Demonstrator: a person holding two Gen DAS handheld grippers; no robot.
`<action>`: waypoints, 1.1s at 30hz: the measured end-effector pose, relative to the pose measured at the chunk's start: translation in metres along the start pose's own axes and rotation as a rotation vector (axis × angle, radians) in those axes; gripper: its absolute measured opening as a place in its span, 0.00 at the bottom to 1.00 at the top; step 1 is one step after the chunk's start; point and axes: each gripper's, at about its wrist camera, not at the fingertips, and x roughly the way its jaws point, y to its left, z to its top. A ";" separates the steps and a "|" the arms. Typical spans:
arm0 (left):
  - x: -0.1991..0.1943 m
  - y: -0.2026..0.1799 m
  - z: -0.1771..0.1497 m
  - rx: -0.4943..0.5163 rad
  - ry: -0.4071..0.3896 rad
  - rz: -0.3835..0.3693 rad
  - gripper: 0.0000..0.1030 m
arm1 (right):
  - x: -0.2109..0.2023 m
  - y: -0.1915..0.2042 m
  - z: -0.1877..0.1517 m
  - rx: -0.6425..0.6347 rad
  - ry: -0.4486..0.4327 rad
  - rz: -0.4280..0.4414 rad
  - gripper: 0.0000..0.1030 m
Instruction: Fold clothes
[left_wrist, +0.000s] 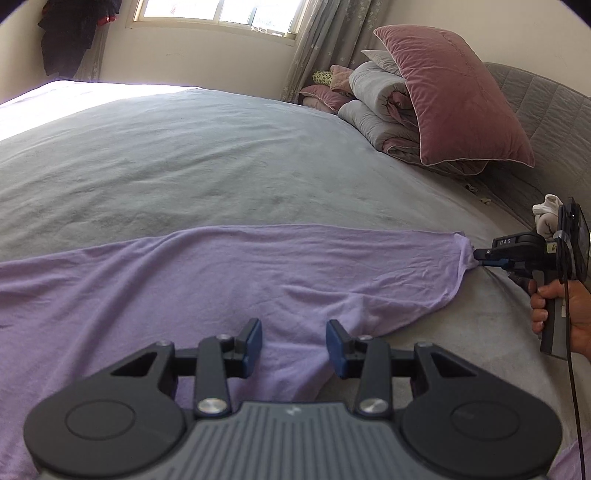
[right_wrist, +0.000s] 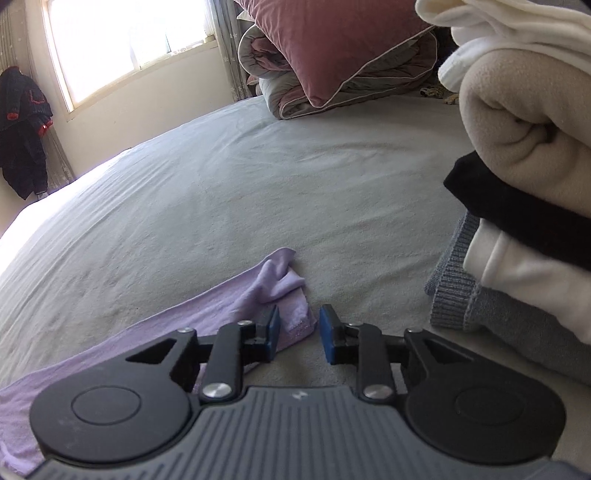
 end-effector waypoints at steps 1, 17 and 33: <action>0.000 -0.001 -0.001 0.003 0.000 -0.011 0.38 | 0.000 0.003 0.000 -0.023 0.001 -0.010 0.02; -0.010 -0.006 -0.009 0.147 0.053 -0.139 0.40 | -0.008 -0.012 0.003 -0.178 0.018 -0.124 0.11; -0.016 0.078 0.024 0.029 -0.032 0.166 0.40 | 0.036 0.000 0.021 -0.229 -0.015 -0.071 0.14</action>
